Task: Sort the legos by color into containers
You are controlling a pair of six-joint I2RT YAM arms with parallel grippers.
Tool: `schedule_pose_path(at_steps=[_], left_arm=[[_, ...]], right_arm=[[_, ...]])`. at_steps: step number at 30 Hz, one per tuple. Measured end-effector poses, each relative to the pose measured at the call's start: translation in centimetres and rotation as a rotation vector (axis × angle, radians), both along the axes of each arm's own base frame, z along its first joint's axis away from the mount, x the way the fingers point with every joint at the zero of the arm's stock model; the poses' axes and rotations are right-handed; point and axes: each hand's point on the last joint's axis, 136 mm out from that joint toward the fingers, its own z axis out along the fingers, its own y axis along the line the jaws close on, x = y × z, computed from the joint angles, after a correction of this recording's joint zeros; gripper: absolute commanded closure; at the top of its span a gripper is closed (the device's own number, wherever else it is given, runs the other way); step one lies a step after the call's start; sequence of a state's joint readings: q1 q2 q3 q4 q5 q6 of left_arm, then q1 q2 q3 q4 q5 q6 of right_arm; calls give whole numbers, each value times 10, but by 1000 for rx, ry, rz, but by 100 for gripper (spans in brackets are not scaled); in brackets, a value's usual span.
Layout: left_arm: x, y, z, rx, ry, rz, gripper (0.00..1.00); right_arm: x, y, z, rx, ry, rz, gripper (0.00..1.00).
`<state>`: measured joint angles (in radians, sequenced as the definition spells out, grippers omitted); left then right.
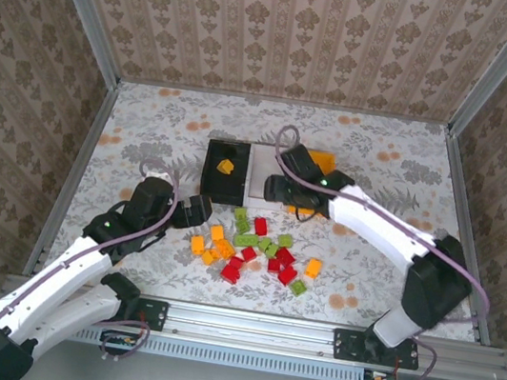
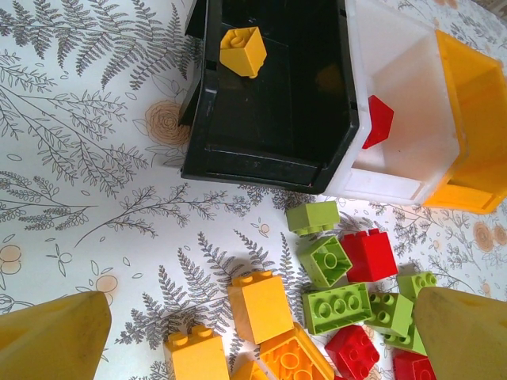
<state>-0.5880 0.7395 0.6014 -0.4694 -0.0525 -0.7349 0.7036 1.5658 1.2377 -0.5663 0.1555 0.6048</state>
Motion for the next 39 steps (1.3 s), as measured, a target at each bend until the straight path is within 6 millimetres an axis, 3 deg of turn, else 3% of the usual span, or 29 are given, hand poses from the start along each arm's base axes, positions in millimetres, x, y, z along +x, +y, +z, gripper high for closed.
schedule_pose_path(at_steps=[2, 7, 12, 23, 29, 34, 39], left_arm=[[0, 0, 0, 0, 0, 1, 0], [-1, 1, -6, 2, 8, 3, 0], [-4, 5, -24, 15, 48, 18, 0], [-5, 5, -32, 6, 69, 25, 0], [-5, 7, -35, 4, 78, 30, 0], [-5, 8, -31, -5, 65, 34, 0], [-4, 10, -28, -12, 53, 42, 0]], right_arm=[[-28, -18, -9, -4, 27, -17, 36], [-92, -79, -53, -62, 148, -128, 35], [-124, -103, -84, -79, 237, -199, 34], [-129, -97, -117, -65, 323, -256, 38], [-128, -96, -126, -82, 340, -263, 50], [-130, -98, -133, -105, 360, -262, 66], [-121, -90, -120, -93, 335, -234, 78]])
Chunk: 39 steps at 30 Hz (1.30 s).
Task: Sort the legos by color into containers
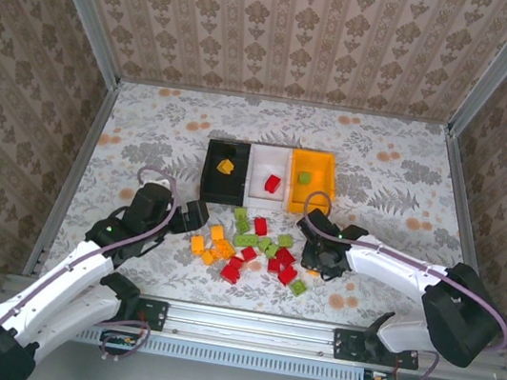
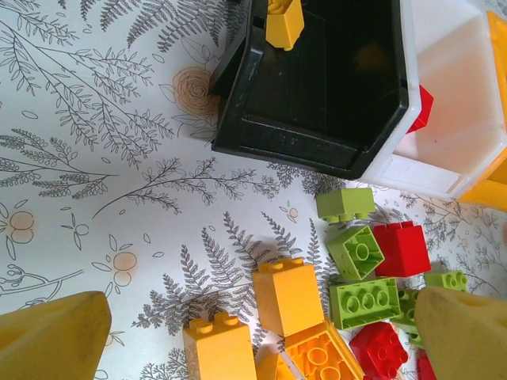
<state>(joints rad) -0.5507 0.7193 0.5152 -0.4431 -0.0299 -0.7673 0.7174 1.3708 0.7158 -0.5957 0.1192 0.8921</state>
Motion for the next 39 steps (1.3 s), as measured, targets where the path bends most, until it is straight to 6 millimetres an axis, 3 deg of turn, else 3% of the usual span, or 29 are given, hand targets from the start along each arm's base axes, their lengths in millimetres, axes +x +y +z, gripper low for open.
schedule_pose_path(at_steps=[4, 8, 11, 15, 21, 26, 29, 33, 39], left_arm=[[-1, 2, -2, 7, 10, 4, 0], [-4, 5, -6, 17, 27, 9, 0], [-5, 6, -6, 19, 31, 9, 0], [-6, 6, -4, 14, 24, 9, 1], [-11, 7, -13, 19, 44, 1, 6], [-16, 7, -22, 29, 72, -10, 11], [-19, 7, -33, 38, 105, -23, 11], [-25, 5, -50, 53, 164, -40, 14], [-30, -8, -64, 64, 203, -98, 28]], right_arm=[[22, 22, 35, 44, -67, 66, 78], [68, 75, 96, 142, -199, 166, 77], [99, 122, 122, 187, -259, 248, 76], [134, 181, 128, 212, -285, 341, 75], [178, 240, 113, 217, -305, 410, 74], [204, 260, 105, 204, -316, 411, 67], [213, 265, 103, 202, -317, 405, 49], [219, 262, 101, 193, -313, 393, 40], [219, 246, 99, 167, -315, 368, 38]])
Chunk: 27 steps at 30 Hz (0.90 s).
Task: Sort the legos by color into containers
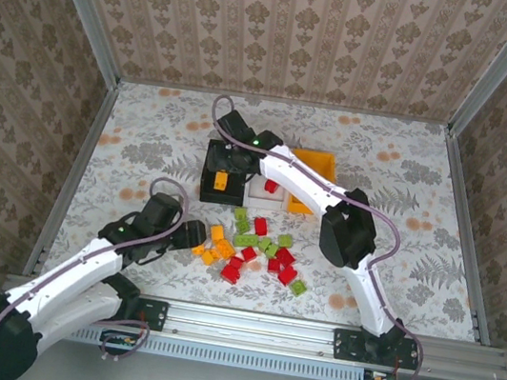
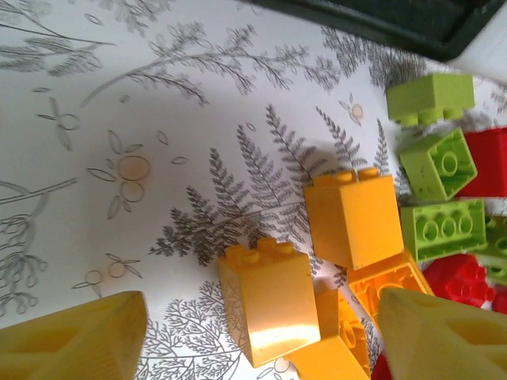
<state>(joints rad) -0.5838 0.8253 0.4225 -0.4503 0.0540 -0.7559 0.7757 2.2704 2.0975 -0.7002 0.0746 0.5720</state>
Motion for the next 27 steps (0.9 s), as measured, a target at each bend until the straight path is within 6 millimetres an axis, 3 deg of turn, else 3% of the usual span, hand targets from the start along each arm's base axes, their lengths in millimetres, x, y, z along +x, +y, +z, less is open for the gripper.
schedule_pose_path(at_steps=[4, 12, 17, 22, 27], left_arm=[[-1, -8, -10, 13, 23, -29, 29], [-1, -14, -31, 43, 71, -49, 38], [-5, -13, -45, 65, 108, -55, 50], [-4, -14, -43, 58, 99, -55, 66], [-6, -8, -26, 51, 61, -43, 67]], right_arm=[[-18, -27, 3, -16, 17, -19, 38], [-41, -62, 37, 45, -47, -53, 38], [-52, -79, 44, 66, -68, -77, 38], [-60, -96, 46, 70, -77, -97, 38], [-68, -116, 54, 86, -99, -134, 38]])
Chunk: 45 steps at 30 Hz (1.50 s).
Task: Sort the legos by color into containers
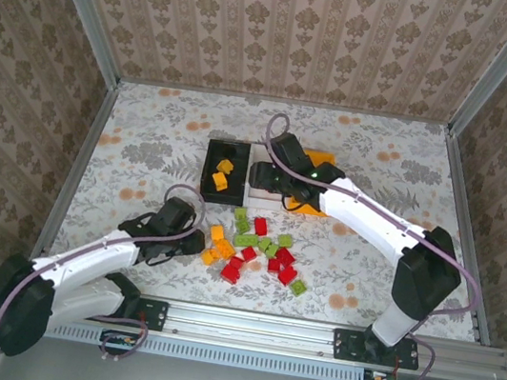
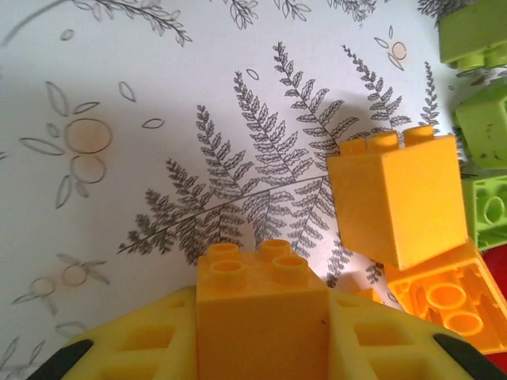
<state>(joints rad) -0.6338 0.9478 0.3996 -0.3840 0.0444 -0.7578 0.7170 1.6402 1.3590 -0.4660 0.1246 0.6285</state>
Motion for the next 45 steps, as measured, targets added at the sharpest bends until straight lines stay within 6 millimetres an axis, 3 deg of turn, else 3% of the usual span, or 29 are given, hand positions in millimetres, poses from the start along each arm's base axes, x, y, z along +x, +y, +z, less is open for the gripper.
schedule_pose_path(at_steps=[4, 8, 11, 15, 19, 21, 25, 30, 31, 35, 39, 42, 45], left_arm=[[16, 0, 37, -19, -70, 16, 67], [58, -11, 86, -36, -159, 35, 68], [95, -27, 106, -21, -198, 22, 68], [138, -47, 105, 25, -206, 4, 68], [176, -57, 85, 85, -179, 5, 66], [190, -60, 73, 107, -161, 5, 57], [204, -66, 59, 125, -135, -1, 30], [206, -78, 76, 92, -167, -25, 12], [204, -80, 82, 84, -178, -31, 2], [187, -95, 129, 6, -266, -74, 0], [150, -100, 181, -87, -380, -121, 0], [122, -91, 190, -127, -410, -131, 0], [102, -79, 175, -128, -384, -122, 0]], right_arm=[[-12, -16, 5, 17, -15, -17, 38], [-26, -32, -1, 15, -5, -36, 38], [-35, -41, -14, -1, 15, -47, 38], [-50, -56, -30, -29, 43, -55, 38], [-63, -68, -34, -29, 47, -58, 38], [-70, -73, -36, -30, 50, -56, 38], [-85, -82, -49, -39, 76, -48, 37], [-107, -92, -75, -69, 154, -24, 37], [-111, -92, -79, -73, 168, -16, 37], [-132, -88, -93, -94, 228, 38, 37], [-161, -83, -107, -127, 280, 118, 36], [-182, -77, -115, -159, 305, 192, 36], [-193, -69, -122, -195, 319, 247, 36]])
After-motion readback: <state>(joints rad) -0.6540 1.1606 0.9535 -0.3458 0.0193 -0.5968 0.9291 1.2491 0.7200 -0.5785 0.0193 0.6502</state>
